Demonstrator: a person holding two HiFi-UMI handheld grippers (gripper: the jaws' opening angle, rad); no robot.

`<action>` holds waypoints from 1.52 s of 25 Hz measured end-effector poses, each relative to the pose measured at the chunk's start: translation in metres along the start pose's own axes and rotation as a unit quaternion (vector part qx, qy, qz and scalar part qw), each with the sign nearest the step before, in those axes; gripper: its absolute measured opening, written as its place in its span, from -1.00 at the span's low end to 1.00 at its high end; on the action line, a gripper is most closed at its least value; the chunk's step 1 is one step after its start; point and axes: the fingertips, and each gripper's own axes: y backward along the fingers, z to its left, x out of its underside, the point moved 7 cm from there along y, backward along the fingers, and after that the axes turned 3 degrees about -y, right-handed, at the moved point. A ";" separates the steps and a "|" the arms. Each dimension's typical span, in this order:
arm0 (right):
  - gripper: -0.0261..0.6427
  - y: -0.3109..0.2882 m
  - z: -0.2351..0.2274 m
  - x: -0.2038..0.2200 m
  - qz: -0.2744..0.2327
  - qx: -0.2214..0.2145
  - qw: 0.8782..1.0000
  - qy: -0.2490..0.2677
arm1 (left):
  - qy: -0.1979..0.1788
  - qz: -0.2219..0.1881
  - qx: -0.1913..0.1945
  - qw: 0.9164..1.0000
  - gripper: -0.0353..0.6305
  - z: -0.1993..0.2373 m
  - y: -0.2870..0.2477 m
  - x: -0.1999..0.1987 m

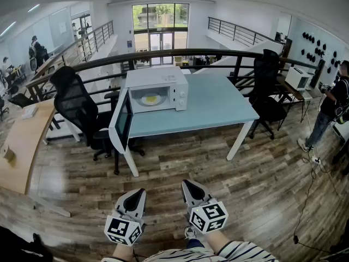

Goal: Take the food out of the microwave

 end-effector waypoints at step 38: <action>-0.42 -0.176 -0.191 -0.030 0.043 -0.067 0.994 -0.077 | 0.097 0.015 -0.084 0.992 -0.35 0.045 -0.227 0.034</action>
